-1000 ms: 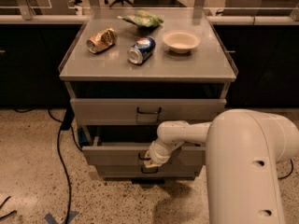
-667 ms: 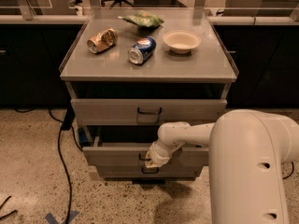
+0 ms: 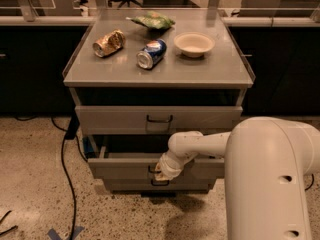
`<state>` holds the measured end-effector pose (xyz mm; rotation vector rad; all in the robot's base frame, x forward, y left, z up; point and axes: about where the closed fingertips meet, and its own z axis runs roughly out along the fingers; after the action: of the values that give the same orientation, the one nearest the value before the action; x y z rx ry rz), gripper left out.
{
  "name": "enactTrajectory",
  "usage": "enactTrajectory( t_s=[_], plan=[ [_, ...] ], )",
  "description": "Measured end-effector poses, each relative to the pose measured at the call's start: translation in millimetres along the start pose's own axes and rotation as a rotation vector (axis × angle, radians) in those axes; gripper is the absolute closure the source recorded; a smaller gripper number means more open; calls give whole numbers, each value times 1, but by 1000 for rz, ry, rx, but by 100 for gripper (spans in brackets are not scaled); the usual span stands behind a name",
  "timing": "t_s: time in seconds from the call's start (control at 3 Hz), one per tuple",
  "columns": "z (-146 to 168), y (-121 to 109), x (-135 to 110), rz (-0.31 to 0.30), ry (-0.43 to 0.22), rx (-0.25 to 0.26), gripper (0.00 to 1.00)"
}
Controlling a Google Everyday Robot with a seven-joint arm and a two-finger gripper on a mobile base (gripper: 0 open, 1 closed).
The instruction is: Open middle drawer
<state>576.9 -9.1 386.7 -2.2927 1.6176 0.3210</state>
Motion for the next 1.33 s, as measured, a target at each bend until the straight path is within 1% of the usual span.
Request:
enactTrajectory(
  t_s=[1.0,1.33],
  plan=[
    [1,5,-5,7,-2,-1,100],
    [2,10,-8,10,-2,-2,100]
  ],
)
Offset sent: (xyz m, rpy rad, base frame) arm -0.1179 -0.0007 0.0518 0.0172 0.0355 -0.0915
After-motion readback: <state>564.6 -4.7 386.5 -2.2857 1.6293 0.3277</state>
